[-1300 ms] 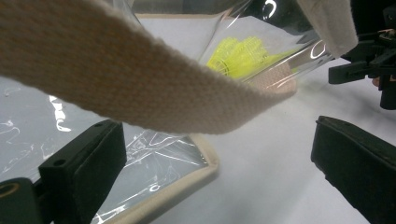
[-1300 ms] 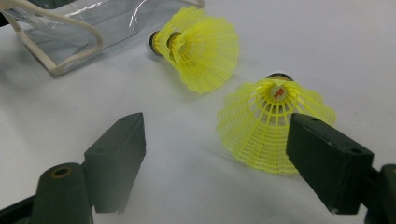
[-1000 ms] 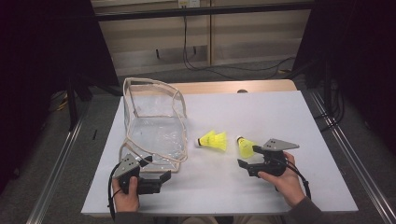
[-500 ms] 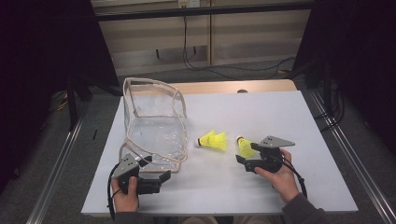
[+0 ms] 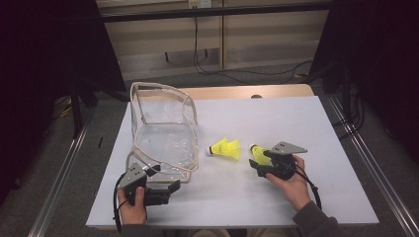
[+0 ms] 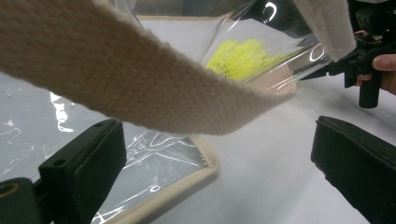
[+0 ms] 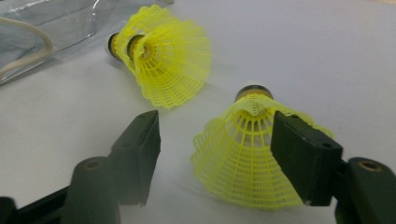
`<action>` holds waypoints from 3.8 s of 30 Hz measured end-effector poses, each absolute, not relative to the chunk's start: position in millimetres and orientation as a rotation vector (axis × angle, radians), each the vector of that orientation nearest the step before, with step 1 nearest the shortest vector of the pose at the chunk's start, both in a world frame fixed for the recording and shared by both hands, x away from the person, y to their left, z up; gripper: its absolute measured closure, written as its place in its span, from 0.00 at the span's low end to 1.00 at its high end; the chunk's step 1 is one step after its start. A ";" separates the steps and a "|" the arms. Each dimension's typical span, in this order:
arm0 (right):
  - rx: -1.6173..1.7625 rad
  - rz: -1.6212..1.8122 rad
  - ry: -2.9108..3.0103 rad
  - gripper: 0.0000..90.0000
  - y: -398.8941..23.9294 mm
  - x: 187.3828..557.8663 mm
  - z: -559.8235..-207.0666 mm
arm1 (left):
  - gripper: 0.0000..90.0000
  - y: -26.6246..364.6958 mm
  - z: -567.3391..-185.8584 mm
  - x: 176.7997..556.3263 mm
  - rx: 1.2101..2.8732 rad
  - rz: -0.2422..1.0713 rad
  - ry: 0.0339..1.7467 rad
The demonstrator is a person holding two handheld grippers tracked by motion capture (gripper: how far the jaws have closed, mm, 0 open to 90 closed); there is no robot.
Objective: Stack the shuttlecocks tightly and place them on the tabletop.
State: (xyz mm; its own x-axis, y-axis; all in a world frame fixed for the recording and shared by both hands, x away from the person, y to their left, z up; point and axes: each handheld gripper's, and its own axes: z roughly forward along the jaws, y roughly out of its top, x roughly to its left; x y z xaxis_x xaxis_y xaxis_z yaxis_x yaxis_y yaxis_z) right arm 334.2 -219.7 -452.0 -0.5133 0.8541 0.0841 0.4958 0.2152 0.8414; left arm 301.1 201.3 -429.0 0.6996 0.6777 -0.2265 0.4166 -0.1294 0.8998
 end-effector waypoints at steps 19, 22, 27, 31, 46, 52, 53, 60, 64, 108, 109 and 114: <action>1.294 1.157 2.077 0.70 -221.5 342.2 -453.4 | 0.04 201.6 -428.8 301.2 1.760 0.282 0.871; 1.289 1.150 2.083 0.78 -221.7 343.0 -453.6 | 0.04 201.9 -428.4 301.1 1.761 0.282 0.872; 1.295 1.172 2.092 0.91 -222.9 343.2 -452.8 | 0.04 201.8 -428.9 301.0 1.758 0.285 0.875; 1.289 1.184 2.104 0.97 -225.4 343.4 -452.4 | 0.04 202.1 -428.5 301.0 1.761 0.284 0.875; 1.228 1.250 2.138 1.00 -235.4 340.0 -447.1 | 0.04 201.5 -428.5 301.2 1.762 0.284 0.869; 1.196 1.279 2.147 1.00 -236.6 338.7 -444.0 | 0.04 201.7 -428.3 301.2 1.763 0.283 0.869; 1.186 1.283 2.148 1.00 -236.5 338.3 -443.5 | 0.04 201.7 -428.3 301.2 1.764 0.283 0.869; 1.134 1.312 2.169 1.00 -231.7 336.0 -440.6 | 0.04 200.8 -428.3 301.2 1.763 0.283 0.871; 1.114 1.327 2.179 1.00 -228.8 335.9 -438.3 | 0.04 200.1 -428.5 301.3 1.762 0.282 0.872; 1.056 1.361 2.231 1.00 -208.0 343.2 -438.9 | 0.04 201.6 -428.5 301.4 1.762 0.278 0.867; 1.056 1.366 2.230 1.00 -207.4 343.7 -439.3 | 0.04 201.5 -428.5 301.4 1.762 0.278 0.867; 1.057 1.364 2.234 1.00 -205.3 344.8 -439.6 | 0.04 202.1 -428.5 301.4 1.758 0.282 0.872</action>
State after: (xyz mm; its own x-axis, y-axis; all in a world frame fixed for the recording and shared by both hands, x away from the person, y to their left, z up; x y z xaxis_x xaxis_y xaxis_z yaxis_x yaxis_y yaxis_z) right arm 344.8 -205.3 -439.6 -0.6761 0.7293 0.1050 0.4265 0.2711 0.8629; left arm 301.4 202.1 -428.5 0.7010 0.6762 -0.2264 0.4157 -0.1296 0.9002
